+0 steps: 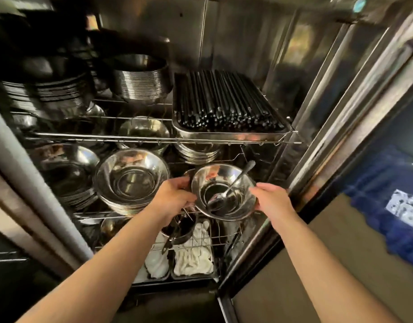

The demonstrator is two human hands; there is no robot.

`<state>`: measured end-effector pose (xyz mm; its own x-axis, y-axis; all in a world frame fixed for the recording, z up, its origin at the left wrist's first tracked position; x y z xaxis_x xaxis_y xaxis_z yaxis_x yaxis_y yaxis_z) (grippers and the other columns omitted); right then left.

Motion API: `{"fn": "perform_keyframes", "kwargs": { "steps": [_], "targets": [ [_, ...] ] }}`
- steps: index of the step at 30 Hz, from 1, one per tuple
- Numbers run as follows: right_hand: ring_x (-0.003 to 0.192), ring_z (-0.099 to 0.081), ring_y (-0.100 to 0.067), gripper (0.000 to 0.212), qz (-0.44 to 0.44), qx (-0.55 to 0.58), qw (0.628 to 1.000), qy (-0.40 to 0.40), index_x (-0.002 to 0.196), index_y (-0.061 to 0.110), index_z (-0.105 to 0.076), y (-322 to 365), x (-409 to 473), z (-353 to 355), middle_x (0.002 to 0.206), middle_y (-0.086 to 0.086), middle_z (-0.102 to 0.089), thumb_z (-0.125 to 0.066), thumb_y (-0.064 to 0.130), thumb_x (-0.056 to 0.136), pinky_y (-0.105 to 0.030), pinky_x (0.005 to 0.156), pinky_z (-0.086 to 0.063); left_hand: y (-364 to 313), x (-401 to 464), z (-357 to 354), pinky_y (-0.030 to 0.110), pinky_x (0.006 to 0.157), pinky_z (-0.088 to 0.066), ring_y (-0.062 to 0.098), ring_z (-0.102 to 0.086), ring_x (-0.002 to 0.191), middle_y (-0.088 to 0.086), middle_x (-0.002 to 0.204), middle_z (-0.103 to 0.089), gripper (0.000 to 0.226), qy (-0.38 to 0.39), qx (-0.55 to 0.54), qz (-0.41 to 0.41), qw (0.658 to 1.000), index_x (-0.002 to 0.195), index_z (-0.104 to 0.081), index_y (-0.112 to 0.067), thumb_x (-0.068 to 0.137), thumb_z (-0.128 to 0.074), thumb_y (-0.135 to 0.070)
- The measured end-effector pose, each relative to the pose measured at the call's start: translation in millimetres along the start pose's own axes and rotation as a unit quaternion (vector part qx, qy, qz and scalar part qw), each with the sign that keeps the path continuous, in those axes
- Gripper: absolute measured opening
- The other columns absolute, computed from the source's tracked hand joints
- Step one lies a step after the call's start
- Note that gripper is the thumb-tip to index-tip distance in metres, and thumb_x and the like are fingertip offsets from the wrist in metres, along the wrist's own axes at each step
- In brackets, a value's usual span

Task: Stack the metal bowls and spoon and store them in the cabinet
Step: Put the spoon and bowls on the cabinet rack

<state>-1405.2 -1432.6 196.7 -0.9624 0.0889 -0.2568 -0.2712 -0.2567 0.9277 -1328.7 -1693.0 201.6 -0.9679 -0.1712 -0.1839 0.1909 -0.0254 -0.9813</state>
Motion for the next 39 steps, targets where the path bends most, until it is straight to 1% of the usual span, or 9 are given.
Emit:
{"fn": "perform_keyframes", "kwargs": {
  "steps": [4,7,12,17,20,25,30,35,39],
  "targets": [
    [0.082,-0.075,-0.022,0.024,-0.006,-0.045,0.999,0.030,0.064,0.051,-0.075,0,22,-17,0.058,0.018,-0.071,-0.071,0.032,0.080,-0.049,0.088,-0.060,9,24,2,0.033,0.076,-0.059,0.014,-0.071,0.077,-0.031,0.067,-0.069,0.078,-0.061,0.050,-0.015,0.997,0.057,-0.067,-0.061,0.073,-0.064,0.015],
    [0.073,-0.074,-0.013,0.025,-0.011,-0.073,0.997,0.033,0.061,0.021,-0.070,0,37,-27,0.048,0.016,-0.065,-0.072,0.028,0.084,-0.035,0.074,-0.062,13,36,2,0.032,0.075,-0.056,0.013,-0.066,0.075,-0.037,0.059,-0.062,0.078,-0.102,0.082,-0.006,0.991,0.053,-0.063,-0.064,0.074,-0.064,0.011],
    [0.061,-0.060,-0.006,0.021,0.018,-0.146,0.989,0.029,0.106,0.013,-0.065,-4,55,-39,0.103,-0.002,-0.070,-0.069,0.025,0.089,-0.019,0.046,-0.045,24,52,0,0.022,0.058,-0.049,0.007,-0.061,0.066,-0.016,0.074,-0.066,0.071,-0.134,0.136,0.032,0.981,0.063,-0.062,-0.069,0.076,-0.066,0.001],
    [0.065,-0.061,-0.010,0.023,0.010,-0.161,0.986,0.030,0.111,0.008,-0.064,-12,60,-41,0.124,-0.013,-0.066,-0.066,0.018,0.091,-0.013,0.036,-0.039,48,71,0,0.010,0.056,-0.043,0.004,-0.060,0.077,-0.002,0.126,-0.066,0.063,-0.146,0.129,0.056,0.979,0.140,-0.053,-0.020,0.081,-0.071,-0.008],
    [0.082,-0.058,-0.018,0.009,0.013,-0.182,0.983,0.031,0.102,0.016,-0.057,-17,65,-39,0.114,-0.002,-0.058,-0.054,0.012,0.095,-0.021,0.055,-0.043,57,77,-4,0.022,0.044,-0.045,0.009,-0.054,0.053,-0.002,0.086,-0.074,0.052,-0.131,0.124,0.064,0.982,0.133,-0.060,-0.025,0.084,-0.071,-0.014],
    [0.132,-0.050,-0.028,0.056,0.036,-0.232,0.972,0.026,0.154,0.016,-0.038,-14,66,-33,0.155,-0.007,-0.042,-0.048,0.008,0.099,-0.037,0.100,-0.049,69,83,-6,0.019,0.053,-0.047,0.009,-0.059,0.068,-0.015,0.077,-0.075,0.041,-0.119,0.129,0.045,0.983,0.125,-0.065,-0.038,0.087,-0.070,-0.027],
    [0.092,-0.051,-0.018,0.049,0.070,-0.267,0.961,0.030,0.146,0.017,-0.045,-9,67,-37,0.140,-0.009,-0.050,-0.058,0.022,0.099,-0.017,0.055,-0.037,70,89,-9,0.044,0.089,-0.057,0.015,-0.071,0.093,0.004,0.117,-0.071,0.048,-0.076,0.066,0.050,0.994,0.130,-0.061,-0.029,0.084,-0.073,-0.021],
    [0.129,-0.047,-0.030,0.047,0.150,-0.355,0.923,0.001,0.143,0.015,-0.049,13,57,-44,0.148,-0.009,-0.041,-0.060,0.020,0.097,-0.041,0.100,-0.051,56,78,-7,0.023,0.079,-0.053,-0.004,-0.061,0.084,-0.015,0.109,-0.064,0.060,-0.095,0.192,0.010,0.977,0.140,-0.049,-0.027,0.085,-0.069,-0.038],
    [0.140,-0.033,-0.026,0.048,0.233,-0.423,0.875,0.027,0.145,0.014,-0.047,32,53,-61,0.149,-0.005,-0.043,-0.058,0.018,0.098,-0.043,0.105,-0.044,52,61,-8,0.032,0.096,-0.048,0.018,-0.058,0.116,0.004,0.136,-0.057,0.063,-0.079,0.317,-0.044,0.944,0.145,-0.042,-0.021,0.089,-0.065,-0.040]
  ]
}}
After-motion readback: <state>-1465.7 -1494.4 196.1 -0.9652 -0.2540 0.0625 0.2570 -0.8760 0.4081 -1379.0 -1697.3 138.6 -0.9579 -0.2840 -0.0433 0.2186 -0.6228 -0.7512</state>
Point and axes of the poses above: each hand's wrist, its own x-axis towards the middle knuckle, its own z-axis out of the back of the hand, y = z × x, the point moved 6 cm from there along x, towards the middle knuckle
